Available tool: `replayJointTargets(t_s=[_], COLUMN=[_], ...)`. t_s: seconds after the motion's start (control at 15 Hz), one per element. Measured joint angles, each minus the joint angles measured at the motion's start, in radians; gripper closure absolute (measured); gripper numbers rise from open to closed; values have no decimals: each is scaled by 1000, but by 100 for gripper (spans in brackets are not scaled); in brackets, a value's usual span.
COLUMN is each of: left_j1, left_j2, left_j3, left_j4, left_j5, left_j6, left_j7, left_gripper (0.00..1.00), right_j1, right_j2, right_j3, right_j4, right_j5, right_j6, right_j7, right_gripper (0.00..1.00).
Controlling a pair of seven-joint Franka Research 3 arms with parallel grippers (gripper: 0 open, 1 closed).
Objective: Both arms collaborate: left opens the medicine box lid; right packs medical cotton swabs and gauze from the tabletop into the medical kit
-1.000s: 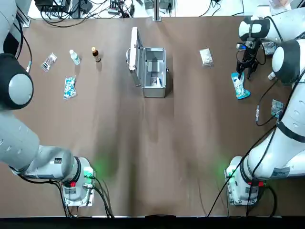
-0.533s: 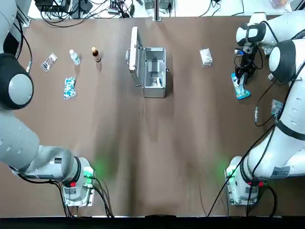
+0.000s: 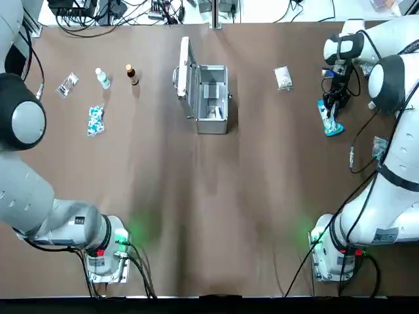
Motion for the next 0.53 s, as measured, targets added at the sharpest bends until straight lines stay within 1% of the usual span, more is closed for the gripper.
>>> replayJointTargets(t_s=[0.2,0.27,0.33,0.47,0.53], left_j1=[0,-1,-1,-1,-1], left_j2=[0,1,1,1,1], left_j3=[0,-1,-1,-1,-1], left_j4=[-1,-1,-1,-1,-1], left_j5=[0,0,0,0,0], left_j6=[0,0,0,0,0], left_j7=[0,0,0,0,0], left_gripper=[0,0,0,0,0], right_j1=[2,3,3,3,5], right_j2=[4,4,4,4,4], right_j3=[0,0,1,1,2], right_j4=[0,0,0,4,7], right_j5=[0,0,0,-1,-1], right_j6=[5,5,6,6,6], right_j7=[0,0,0,0,0], right_gripper=[63,71,82,85,93])
